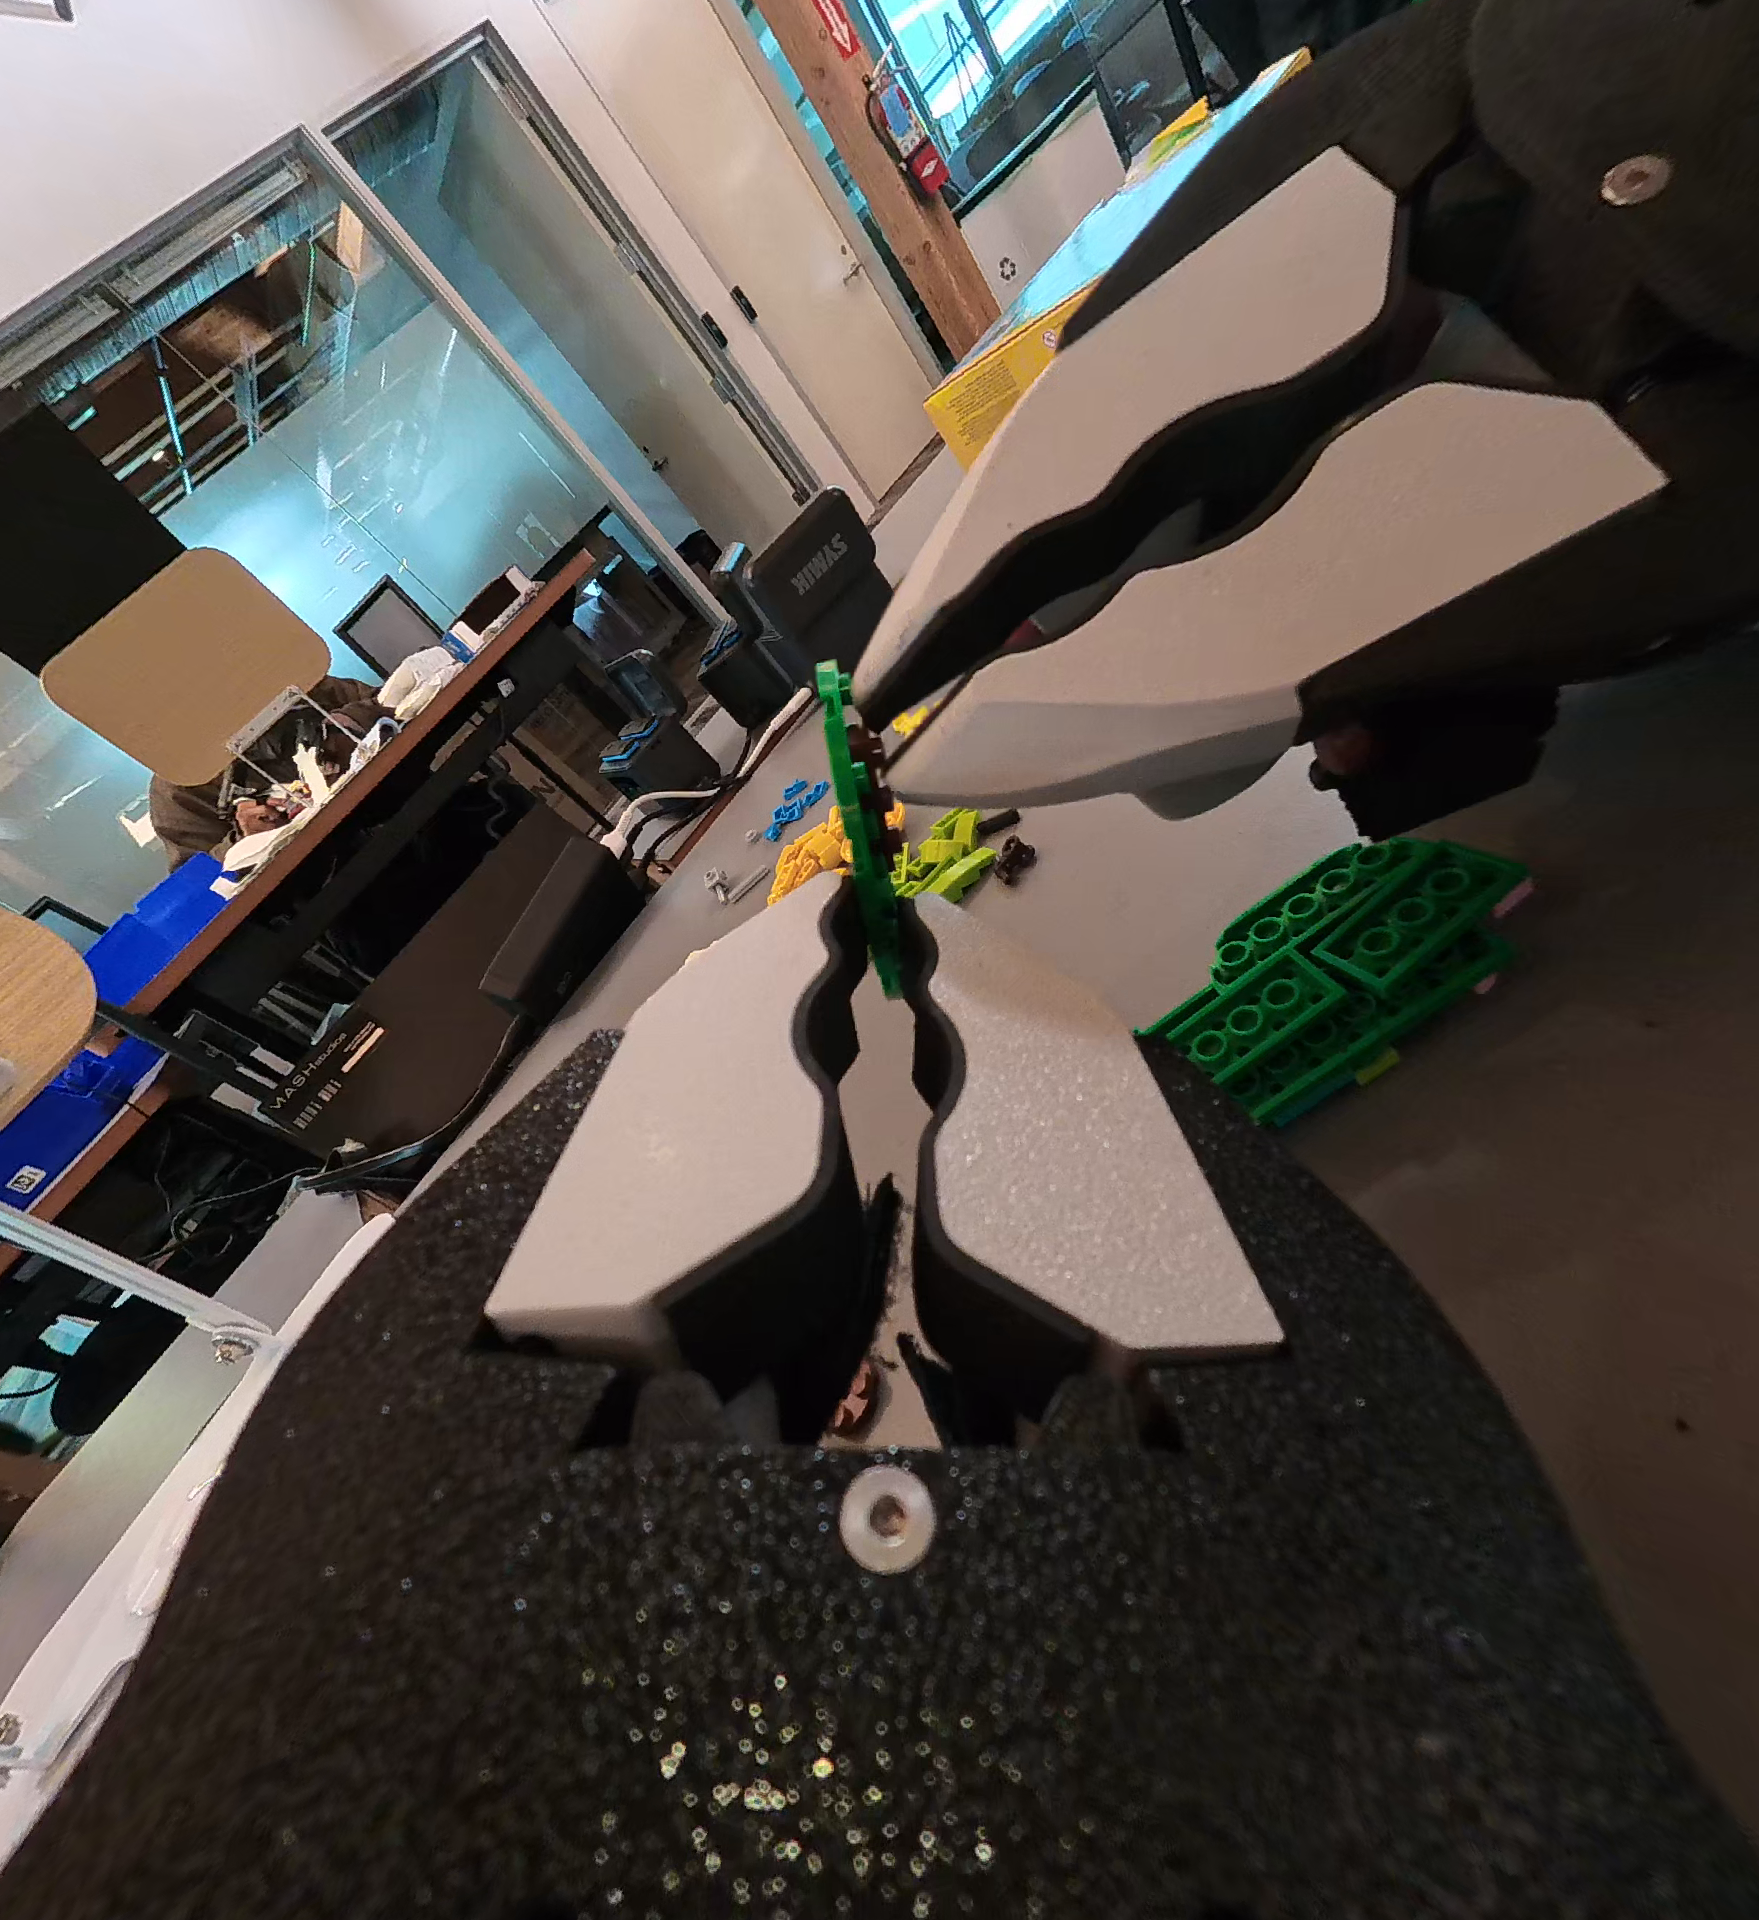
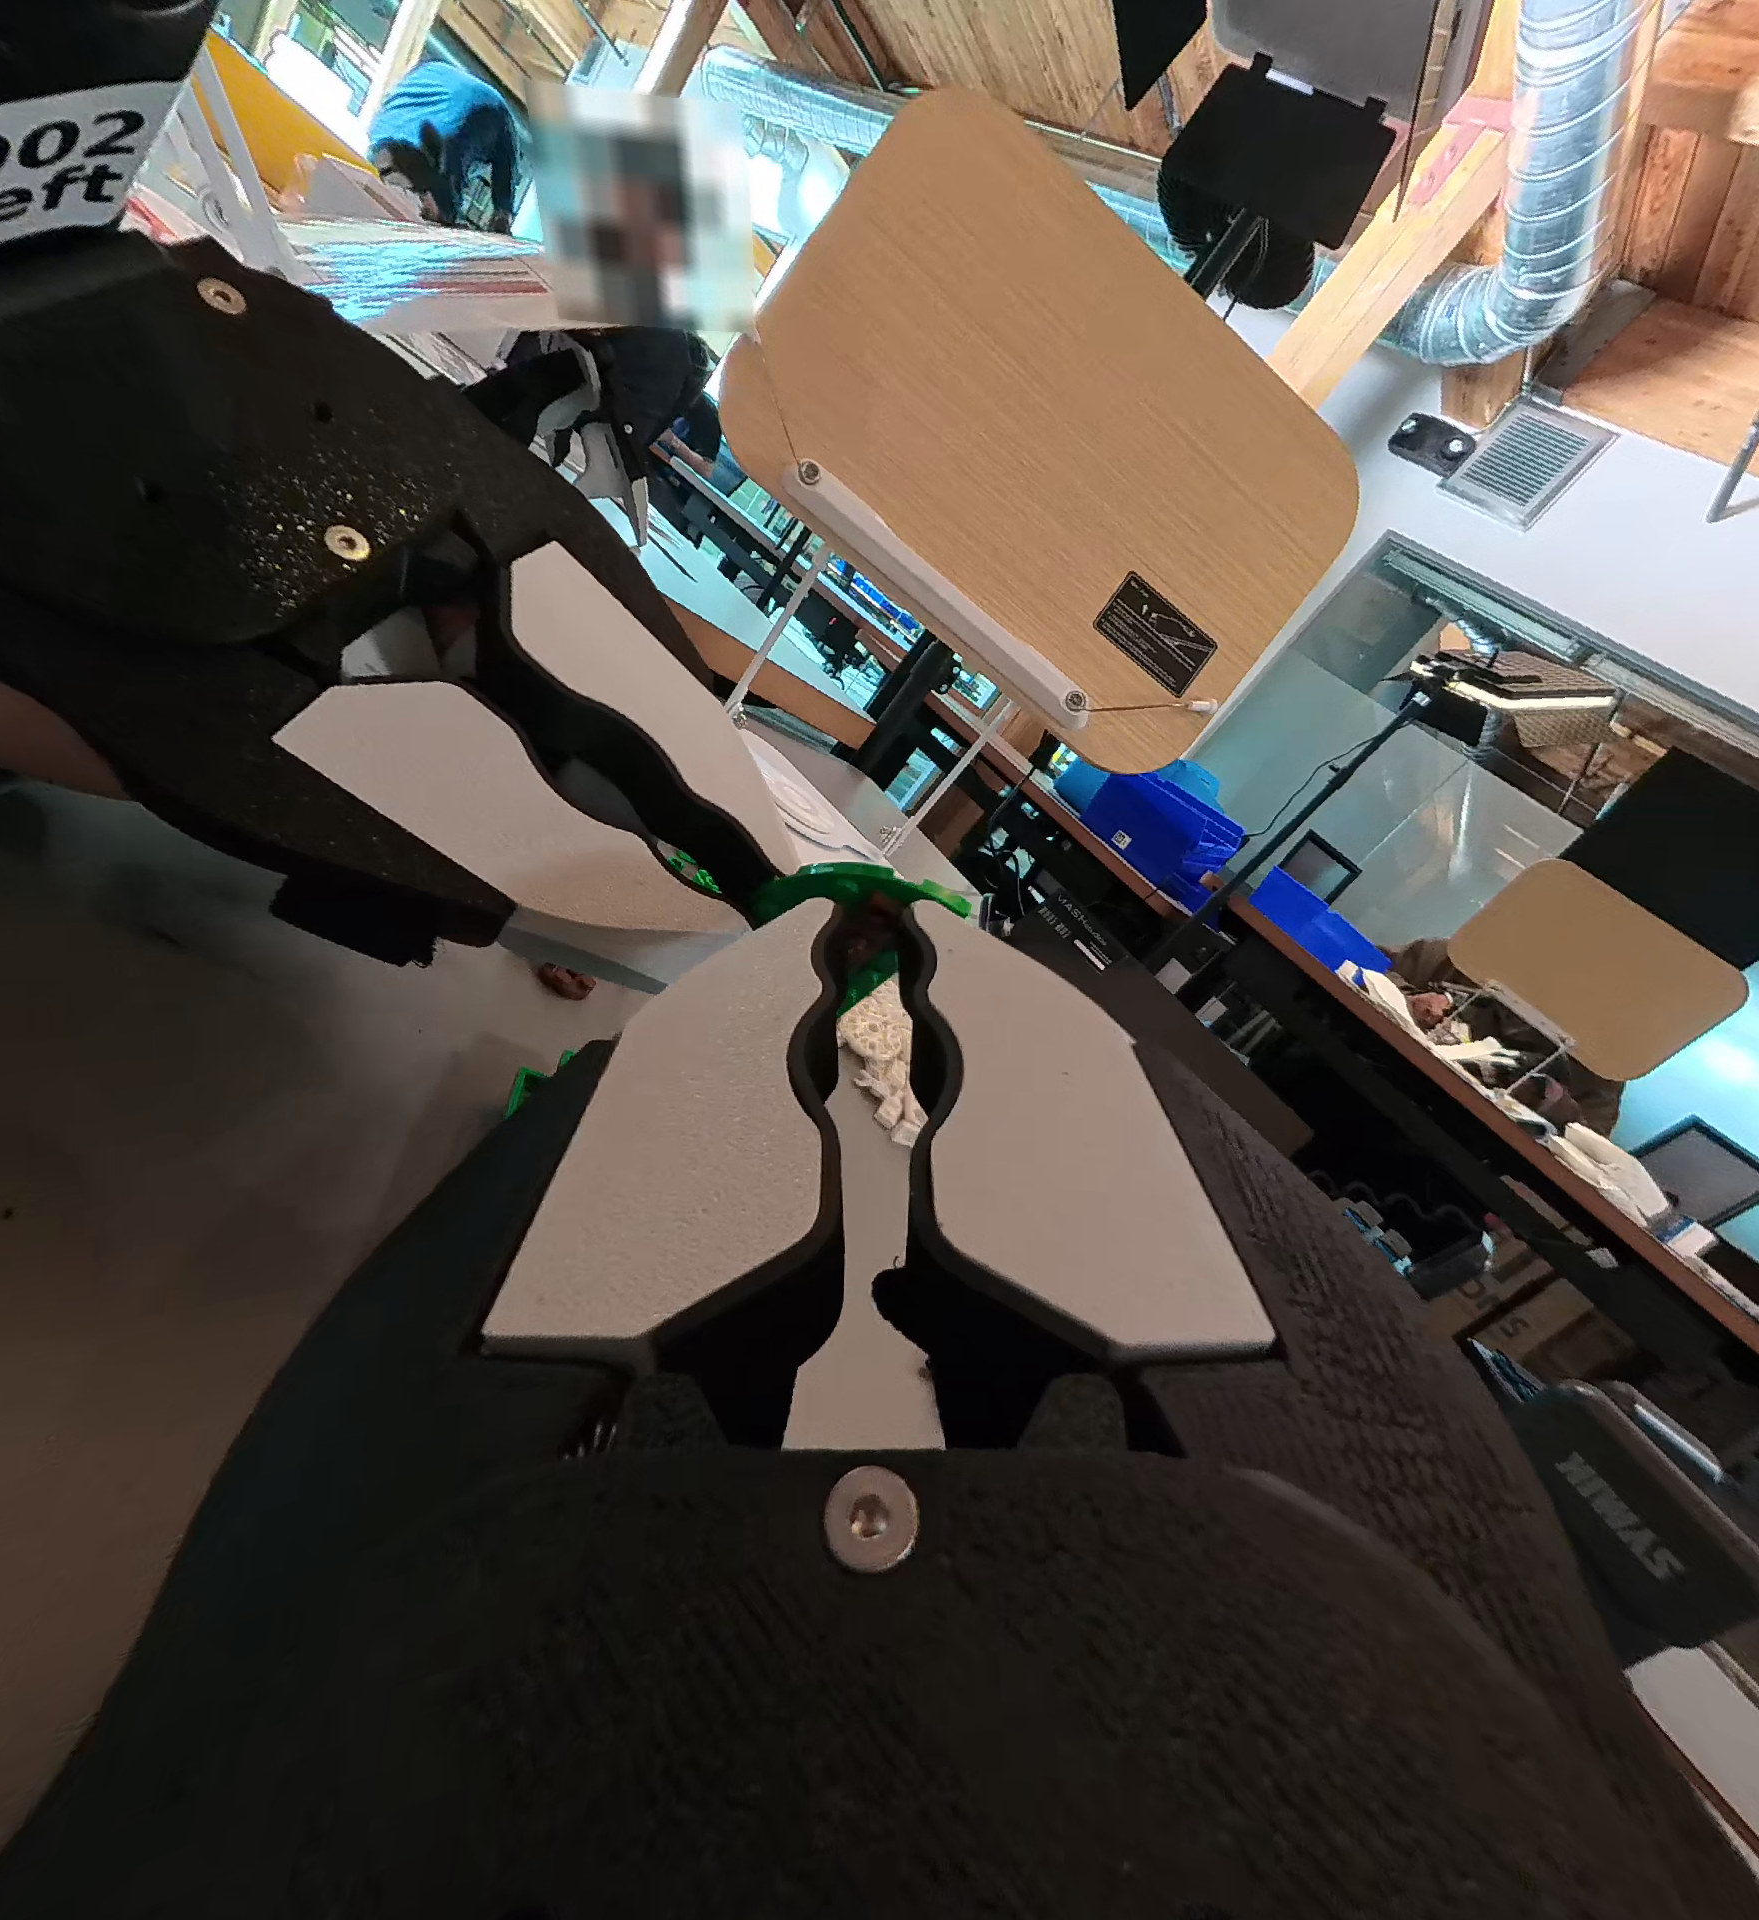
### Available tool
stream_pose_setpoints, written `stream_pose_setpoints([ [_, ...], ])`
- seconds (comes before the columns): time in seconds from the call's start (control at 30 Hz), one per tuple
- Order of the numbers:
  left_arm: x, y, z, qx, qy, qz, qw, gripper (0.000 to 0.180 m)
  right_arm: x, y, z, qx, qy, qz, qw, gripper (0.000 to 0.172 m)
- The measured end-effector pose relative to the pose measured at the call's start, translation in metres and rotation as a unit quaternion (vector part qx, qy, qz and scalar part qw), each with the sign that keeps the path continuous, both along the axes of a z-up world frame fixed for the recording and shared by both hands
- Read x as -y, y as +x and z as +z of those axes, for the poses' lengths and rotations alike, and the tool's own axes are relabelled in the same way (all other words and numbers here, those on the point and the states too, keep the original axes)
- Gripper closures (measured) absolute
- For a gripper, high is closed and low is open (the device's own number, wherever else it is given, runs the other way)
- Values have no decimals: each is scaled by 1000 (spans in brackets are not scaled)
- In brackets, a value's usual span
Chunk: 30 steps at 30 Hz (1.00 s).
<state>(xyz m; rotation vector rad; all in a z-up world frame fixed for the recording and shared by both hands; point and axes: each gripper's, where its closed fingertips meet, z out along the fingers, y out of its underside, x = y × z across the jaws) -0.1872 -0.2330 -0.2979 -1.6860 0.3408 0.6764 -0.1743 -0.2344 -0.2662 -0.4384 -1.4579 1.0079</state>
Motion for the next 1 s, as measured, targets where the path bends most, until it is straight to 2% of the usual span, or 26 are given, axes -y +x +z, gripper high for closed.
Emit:
stream_pose_setpoints([
  [0.47,0,0,0,7,1,0,1000,174,1,1,1,-5,4,-1,1000,162],
  [1.0,0,-1,-2,7,-1,3,1000,174,0,-1,-1,-2,4,-8,1000,145],
])
